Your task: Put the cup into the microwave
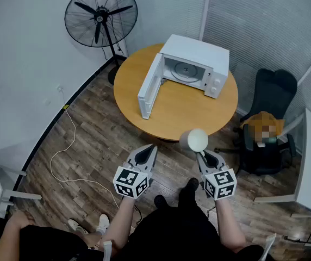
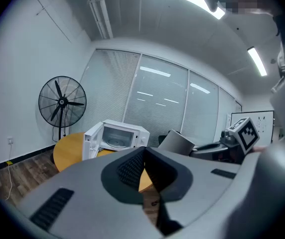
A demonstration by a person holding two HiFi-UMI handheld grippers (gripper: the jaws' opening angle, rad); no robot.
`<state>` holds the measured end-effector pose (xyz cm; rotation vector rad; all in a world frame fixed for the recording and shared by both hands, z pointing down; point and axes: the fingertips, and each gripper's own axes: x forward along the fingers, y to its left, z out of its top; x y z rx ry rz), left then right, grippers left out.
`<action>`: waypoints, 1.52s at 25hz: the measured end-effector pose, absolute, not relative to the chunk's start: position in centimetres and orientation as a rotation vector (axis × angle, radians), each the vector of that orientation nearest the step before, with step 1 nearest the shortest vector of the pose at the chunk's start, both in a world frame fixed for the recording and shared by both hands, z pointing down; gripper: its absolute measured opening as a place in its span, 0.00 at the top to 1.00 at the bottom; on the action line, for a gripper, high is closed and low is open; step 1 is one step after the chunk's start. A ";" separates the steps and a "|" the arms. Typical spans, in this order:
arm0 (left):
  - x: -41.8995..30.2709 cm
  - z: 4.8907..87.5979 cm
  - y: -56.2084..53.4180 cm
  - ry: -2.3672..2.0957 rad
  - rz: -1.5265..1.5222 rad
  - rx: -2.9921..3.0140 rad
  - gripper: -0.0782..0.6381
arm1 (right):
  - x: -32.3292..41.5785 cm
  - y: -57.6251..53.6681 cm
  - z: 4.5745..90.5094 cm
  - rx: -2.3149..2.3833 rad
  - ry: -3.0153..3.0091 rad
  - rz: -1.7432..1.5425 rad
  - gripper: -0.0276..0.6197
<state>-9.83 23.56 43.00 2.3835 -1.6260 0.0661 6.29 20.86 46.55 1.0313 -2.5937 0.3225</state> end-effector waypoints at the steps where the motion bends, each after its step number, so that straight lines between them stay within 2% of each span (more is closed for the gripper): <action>1: -9.8 43.1 23.5 -1.626 0.066 2.384 0.90 | 6.2 20.9 46.5 1.026 -2.592 0.318 0.87; 24: -8.4 44.7 21.4 -1.516 0.106 2.403 0.90 | 7.1 19.7 47.2 1.077 -2.555 0.405 0.87; 38: -9.0 45.2 12.4 -1.625 0.131 2.314 0.90 | 6.2 8.9 49.2 0.938 -2.584 0.375 0.87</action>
